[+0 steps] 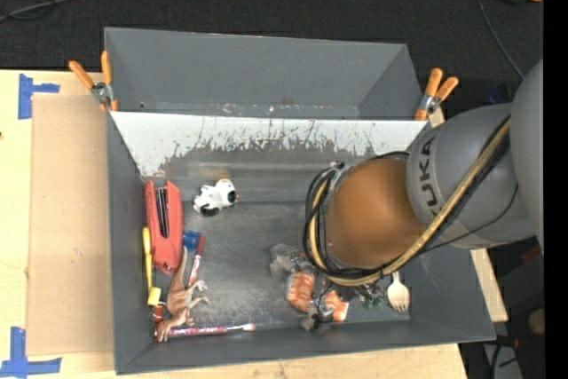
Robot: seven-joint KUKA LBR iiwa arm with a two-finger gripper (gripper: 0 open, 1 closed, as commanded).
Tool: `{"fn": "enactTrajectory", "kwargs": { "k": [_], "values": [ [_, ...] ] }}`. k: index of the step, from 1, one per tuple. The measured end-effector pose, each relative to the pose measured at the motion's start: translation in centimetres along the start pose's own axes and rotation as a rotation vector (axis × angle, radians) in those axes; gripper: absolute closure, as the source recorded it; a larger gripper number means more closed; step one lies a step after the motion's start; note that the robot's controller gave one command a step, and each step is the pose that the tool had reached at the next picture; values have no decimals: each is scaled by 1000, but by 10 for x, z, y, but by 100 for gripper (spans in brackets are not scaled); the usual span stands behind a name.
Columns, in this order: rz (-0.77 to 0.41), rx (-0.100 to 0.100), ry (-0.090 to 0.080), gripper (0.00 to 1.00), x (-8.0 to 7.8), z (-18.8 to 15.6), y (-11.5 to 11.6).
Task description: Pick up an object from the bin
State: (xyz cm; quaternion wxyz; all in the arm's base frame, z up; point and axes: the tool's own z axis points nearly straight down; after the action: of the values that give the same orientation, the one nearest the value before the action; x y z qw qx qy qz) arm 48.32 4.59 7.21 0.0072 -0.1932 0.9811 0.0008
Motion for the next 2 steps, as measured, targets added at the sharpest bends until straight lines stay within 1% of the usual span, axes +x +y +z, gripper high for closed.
{"fn": "enactTrajectory", "kwargs": {
  "k": [1, 2],
  "values": [
    [20, 1, 1, 0, 0, 0, 0],
    [165, -2, 3, 0, -7, 3, -60]
  ]
}}
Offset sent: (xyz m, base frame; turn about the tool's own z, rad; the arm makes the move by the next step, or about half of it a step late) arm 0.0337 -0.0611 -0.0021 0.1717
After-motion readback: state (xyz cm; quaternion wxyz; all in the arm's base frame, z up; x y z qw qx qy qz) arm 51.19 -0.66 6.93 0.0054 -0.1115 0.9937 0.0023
